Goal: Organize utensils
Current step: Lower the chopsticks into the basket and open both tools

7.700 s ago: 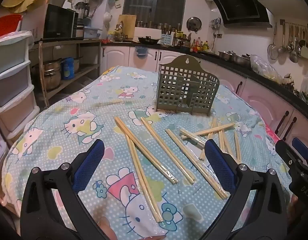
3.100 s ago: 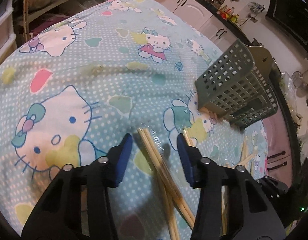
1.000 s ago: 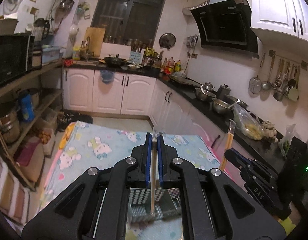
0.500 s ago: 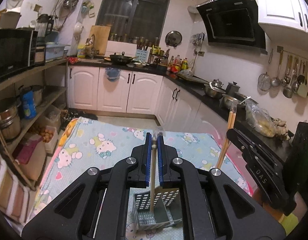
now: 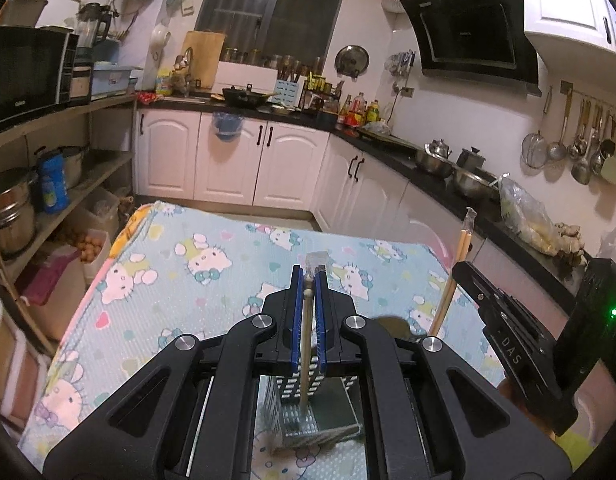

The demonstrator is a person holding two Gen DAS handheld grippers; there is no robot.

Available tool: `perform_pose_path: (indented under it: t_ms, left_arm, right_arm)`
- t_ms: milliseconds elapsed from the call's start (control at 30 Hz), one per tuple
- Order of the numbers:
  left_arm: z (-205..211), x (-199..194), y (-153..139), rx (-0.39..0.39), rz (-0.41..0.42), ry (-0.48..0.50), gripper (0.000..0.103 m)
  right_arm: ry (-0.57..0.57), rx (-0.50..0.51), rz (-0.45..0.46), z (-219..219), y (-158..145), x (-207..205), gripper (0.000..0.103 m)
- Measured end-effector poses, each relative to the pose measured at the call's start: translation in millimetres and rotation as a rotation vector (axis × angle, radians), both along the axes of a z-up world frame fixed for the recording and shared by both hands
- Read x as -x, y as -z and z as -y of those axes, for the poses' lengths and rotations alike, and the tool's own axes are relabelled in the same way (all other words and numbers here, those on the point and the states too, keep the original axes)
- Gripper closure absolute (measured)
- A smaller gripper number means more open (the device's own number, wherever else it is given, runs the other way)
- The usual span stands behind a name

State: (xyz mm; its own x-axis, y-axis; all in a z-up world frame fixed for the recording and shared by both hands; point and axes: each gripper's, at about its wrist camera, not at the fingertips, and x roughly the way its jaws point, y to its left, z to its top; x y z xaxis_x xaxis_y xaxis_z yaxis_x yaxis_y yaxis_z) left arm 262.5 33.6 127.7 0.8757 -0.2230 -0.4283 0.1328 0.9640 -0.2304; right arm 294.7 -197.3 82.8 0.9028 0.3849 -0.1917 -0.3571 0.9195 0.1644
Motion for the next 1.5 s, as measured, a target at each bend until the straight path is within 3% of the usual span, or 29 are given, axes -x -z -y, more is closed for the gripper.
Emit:
perform_pose_path:
  t_ms: [567, 867, 967, 1133, 1367, 1500]
  left_arm:
    - [-2.2, 9.0, 20.0, 0.003, -0.036, -0.007, 0.102]
    - [-7.1, 20.6, 33.8, 0.015, -0.072, -0.023, 0.1]
    - [-8.2, 24.6, 36.2, 0.014, -0.08, -0.027, 0.089]
    - [-8.7, 31.2, 38.0, 0.015, -0.091, -0.025, 0.082]
    - [-10.6, 40.1, 44.5, 0.02, -0.115, -0.031, 0.059]
    - [-10.7, 47.2, 50.2, 0.029, -0.133, -0.028, 0.056]
  right_arm:
    - [0.0, -0.025, -0.1, 21.9, 26.9, 24.0, 0.096]
    - [-0.039, -0.01, -0.151, 21.6, 31.2, 42.5, 0.079]
    - [-0.043, 0.006, -0.156, 19.8, 31.4, 49.2, 0.079]
    - [-0.042, 0.019, -0.159, 20.8, 30.4, 63.1, 0.071]
    - [-0.043, 0.038, -0.183, 24.2, 30.4, 80.7, 0.061]
    - [-0.041, 0.053, -0.203, 26.8, 30.6, 90.3, 0.054]
